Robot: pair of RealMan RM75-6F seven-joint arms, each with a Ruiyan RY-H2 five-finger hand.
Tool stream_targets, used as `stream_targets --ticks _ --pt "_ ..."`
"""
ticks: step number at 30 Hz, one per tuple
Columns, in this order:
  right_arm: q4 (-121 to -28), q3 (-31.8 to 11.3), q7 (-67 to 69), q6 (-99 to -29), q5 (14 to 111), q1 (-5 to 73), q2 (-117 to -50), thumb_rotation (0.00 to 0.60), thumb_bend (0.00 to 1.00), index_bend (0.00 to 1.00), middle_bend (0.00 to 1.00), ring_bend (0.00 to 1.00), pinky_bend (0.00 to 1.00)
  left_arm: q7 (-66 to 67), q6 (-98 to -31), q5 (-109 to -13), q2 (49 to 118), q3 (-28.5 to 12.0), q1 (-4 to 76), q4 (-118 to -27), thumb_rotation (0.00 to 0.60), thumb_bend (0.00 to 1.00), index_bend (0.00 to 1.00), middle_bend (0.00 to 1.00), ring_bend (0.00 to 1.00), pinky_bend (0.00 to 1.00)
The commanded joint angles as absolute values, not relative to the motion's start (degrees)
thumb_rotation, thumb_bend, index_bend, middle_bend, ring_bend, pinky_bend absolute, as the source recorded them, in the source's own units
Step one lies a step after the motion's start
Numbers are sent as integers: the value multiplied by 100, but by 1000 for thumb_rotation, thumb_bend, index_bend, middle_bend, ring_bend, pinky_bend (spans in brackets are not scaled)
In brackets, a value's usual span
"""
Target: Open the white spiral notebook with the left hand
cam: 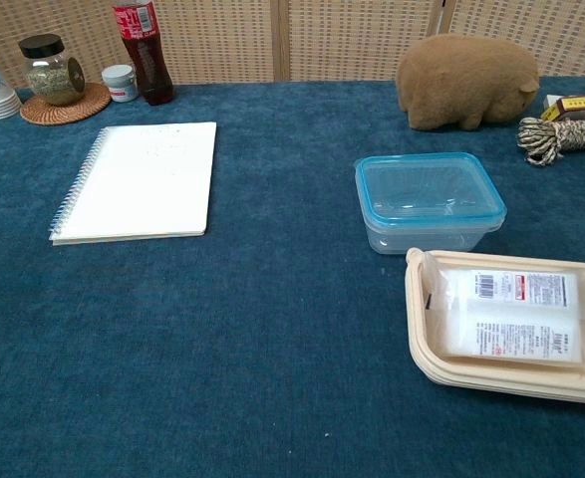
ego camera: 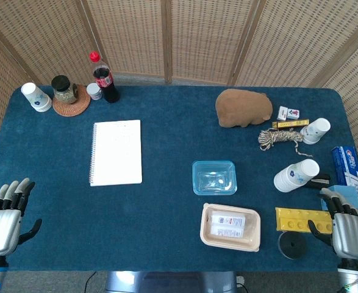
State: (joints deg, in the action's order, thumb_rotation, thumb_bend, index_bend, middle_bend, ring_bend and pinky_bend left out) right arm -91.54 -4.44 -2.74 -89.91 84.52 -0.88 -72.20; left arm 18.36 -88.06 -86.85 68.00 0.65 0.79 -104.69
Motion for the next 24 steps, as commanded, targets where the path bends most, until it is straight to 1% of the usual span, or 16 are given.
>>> stream_targets --ticks 1,7,16,21,24 --pt "-9152 -444 -266 -8995 8454 -93 -7218 600 286 251 225 176 268 1844 -8789 -8684 6803 62 87 -10467 600 285 44 53 0 0" --pt "-9122 -415 -183 -9103 8498 -165 -7208 600 286 252 225 176 269 1785 -8459 -8579 6804 11 268 -10458 600 285 45 53 0 0" --pt "-9067 -387 -7 -9329 8546 -321 -7158 600 286 251 225 176 268 2054 -7489 -7938 6934 -459 1000 -10569 600 285 16 39 0 0" --pt "-9051 -369 59 -9461 8539 -434 -7117 600 285 251 225 176 269 2319 -6794 -7459 7191 -755 1583 -10531 600 284 7 29 0 0" --pt "-9041 -367 98 -9517 8515 -490 -7105 600 284 251 225 176 269 2475 -6509 -7190 7363 -874 1848 -10483 600 285 2 27 0 0"
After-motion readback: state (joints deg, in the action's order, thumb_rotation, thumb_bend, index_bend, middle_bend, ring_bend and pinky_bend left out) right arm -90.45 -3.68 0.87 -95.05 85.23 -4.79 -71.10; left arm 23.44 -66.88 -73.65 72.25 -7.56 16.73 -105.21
